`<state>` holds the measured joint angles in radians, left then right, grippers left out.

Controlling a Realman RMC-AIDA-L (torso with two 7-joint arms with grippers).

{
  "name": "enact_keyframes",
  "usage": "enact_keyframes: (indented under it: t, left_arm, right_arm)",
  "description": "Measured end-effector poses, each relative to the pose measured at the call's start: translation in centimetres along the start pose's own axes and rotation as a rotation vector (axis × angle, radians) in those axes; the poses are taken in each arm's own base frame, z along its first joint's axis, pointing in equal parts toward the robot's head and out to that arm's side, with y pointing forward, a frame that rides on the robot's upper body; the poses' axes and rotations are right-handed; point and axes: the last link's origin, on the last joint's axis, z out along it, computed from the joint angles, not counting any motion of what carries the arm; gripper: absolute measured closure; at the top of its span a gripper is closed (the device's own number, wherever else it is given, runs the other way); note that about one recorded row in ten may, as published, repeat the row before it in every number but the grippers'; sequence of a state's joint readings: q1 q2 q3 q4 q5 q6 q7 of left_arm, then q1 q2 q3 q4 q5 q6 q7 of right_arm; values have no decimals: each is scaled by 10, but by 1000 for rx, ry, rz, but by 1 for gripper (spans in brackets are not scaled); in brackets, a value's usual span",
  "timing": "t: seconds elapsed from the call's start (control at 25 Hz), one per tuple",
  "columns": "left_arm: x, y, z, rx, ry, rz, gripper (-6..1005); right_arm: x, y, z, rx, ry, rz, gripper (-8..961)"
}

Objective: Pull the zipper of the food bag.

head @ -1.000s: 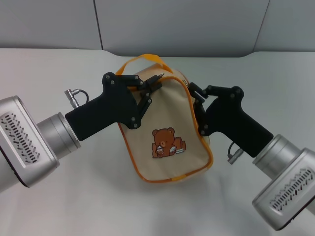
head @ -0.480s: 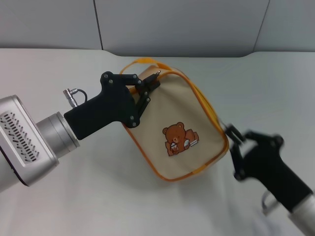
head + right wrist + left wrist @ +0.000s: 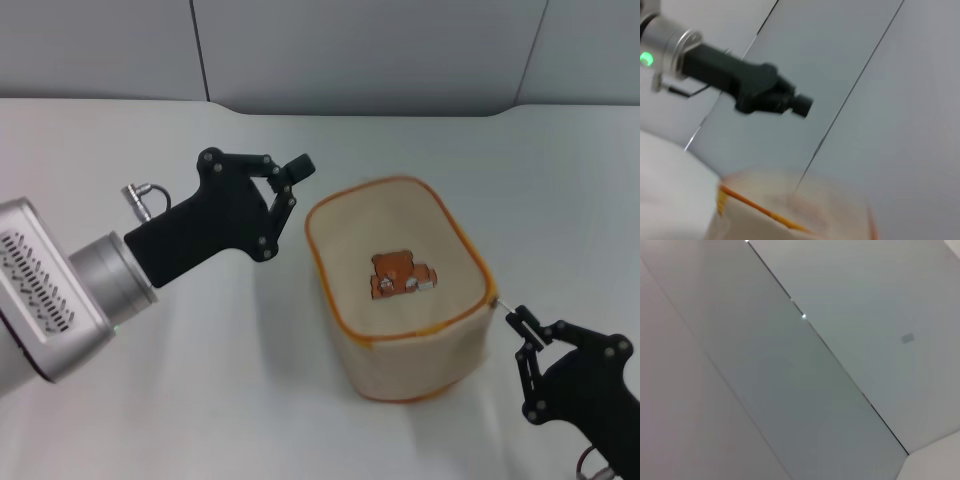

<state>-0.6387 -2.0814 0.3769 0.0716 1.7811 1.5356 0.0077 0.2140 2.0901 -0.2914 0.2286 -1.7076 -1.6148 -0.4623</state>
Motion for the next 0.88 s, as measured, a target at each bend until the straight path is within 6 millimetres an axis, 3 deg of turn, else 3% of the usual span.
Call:
enact_keyframes:
  t: [0.16, 0.44, 0.52, 0.68, 0.8, 0.84, 0.88]
  left_arm:
    - [-4, 11, -15, 49, -28, -49, 985]
    - [-3, 36, -62, 176, -55, -184, 993]
    - [-2, 36, -69, 197, -53, -226, 990]
    - [-4, 31, -95, 215, -59, -484, 985]
    - [-6, 29, -104, 143, -94, -586, 980]
    - [-5, 29, -107, 52, -110, -628, 979]
    - [-5, 29, -107, 52, -110, -628, 946]
  right_arm:
    - [-8, -6, 2, 39, -61, 63, 838]
    - [-13, -40, 7, 40, -185, 350, 790]
    - [-12, -53, 10, -5, -213, 442, 711]
    - [-11, -79, 21, -173, -215, 602, 553]
    - [-13, -90, 30, -353, -164, 682, 385]
    - [-17, -94, 36, -484, -122, 695, 329]
    - [-17, -94, 36, -484, -122, 695, 292]
